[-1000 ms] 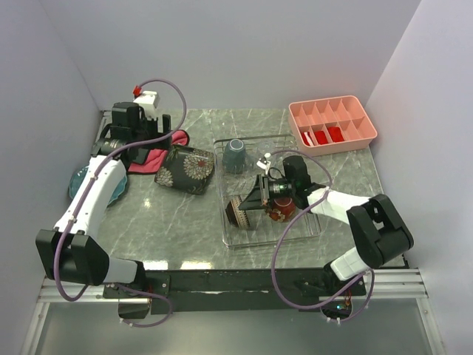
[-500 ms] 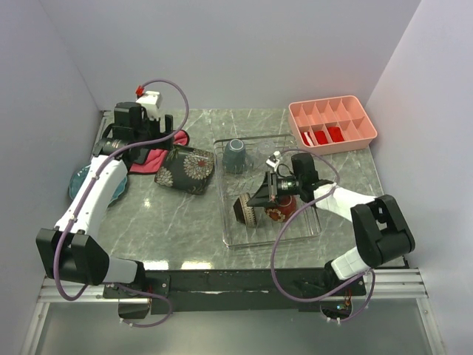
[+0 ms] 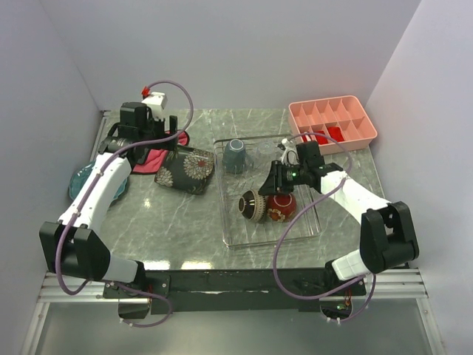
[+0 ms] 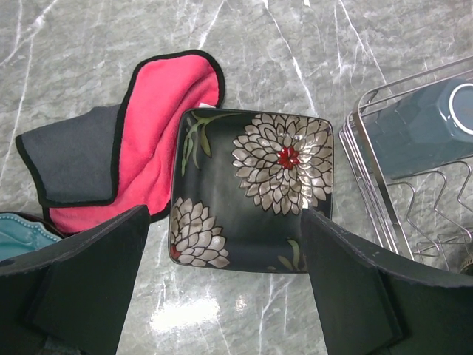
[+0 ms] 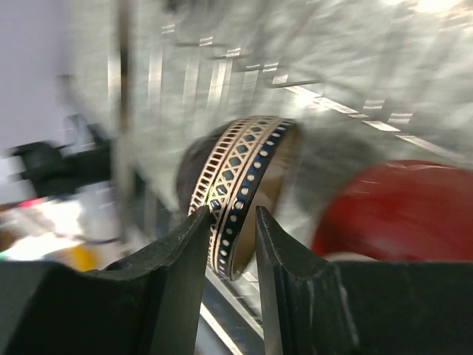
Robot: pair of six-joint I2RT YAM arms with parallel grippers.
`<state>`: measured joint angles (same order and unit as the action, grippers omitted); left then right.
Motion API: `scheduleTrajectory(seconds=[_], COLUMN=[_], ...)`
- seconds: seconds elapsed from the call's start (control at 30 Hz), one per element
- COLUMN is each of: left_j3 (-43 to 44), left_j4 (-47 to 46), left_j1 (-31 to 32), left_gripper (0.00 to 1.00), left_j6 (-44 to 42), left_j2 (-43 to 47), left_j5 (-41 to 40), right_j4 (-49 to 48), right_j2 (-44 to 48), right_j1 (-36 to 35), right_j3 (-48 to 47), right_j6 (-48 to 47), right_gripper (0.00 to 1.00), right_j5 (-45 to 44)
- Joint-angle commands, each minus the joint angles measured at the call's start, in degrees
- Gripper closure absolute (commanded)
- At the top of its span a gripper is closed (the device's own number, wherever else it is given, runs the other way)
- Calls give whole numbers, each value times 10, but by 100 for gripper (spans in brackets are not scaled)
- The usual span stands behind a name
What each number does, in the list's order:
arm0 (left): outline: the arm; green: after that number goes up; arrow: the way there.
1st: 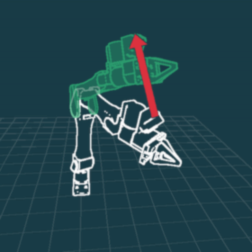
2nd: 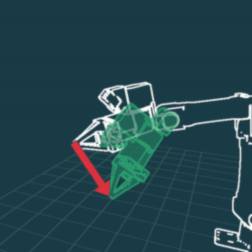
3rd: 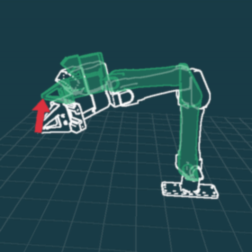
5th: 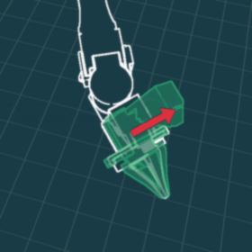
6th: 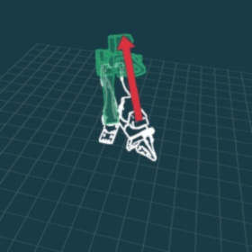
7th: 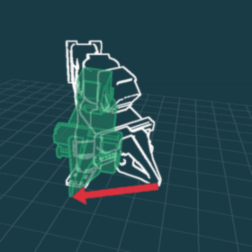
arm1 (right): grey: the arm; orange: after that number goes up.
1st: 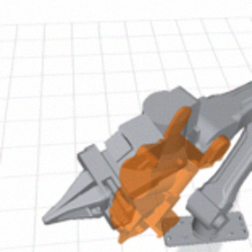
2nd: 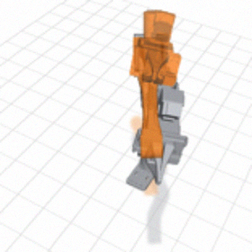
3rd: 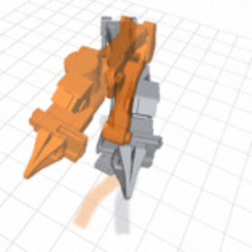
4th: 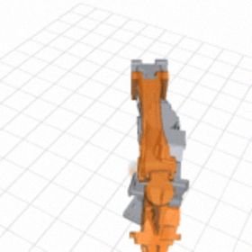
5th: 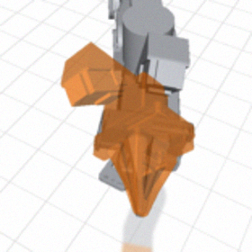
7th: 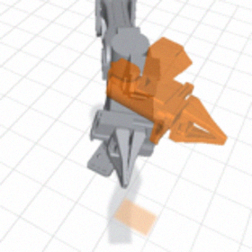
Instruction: Load the mixed dishes into the dish rack
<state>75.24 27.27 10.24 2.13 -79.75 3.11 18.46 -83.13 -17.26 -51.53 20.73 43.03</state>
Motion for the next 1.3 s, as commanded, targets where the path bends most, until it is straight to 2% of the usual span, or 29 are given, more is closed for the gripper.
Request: scheduleTrajectory(seconds=[0.0, 0.23, 0.5, 0.67, 0.83, 0.97, 1.13, 1.27], left_j3=[26, 29, 29, 22, 19, 19, 45, 60], left_j4=[-22, -30, -31, -33, -27, -20, -6, 62], left_j1=[6, 9, 9, 9, 9, 9, 0, -37], left_gripper=[11, 10, 10, 10, 10, 10, 7, 5], left_j6=[-3, -2, 1, 2, 0, -11, -53, -113], left_j2=[-4, -4, 5, 15, 30, 49, 59, 65], left_j5=[-3, -3, -2, 2, 1, -6, -29, -20], right_j4=[148, 199, 233, 261, 242, 226, 197, 181], right_j2=[10, 22, 28, 36, 25, 21, 102, 146], right_j1=[-3, -22, -26, -29, -53, -82, -81, -81], right_j3=[-12, -45, -53, -53, -41, -74, -107, -137], right_j6=[-128, -220, -234, -275, -279, -283, -300, -304], right_gripper=[62, 58, 57, 56, 57, 57, 56, 50], right_j5=[-160, -222, -236, -235, -234, -256, -262, -246])
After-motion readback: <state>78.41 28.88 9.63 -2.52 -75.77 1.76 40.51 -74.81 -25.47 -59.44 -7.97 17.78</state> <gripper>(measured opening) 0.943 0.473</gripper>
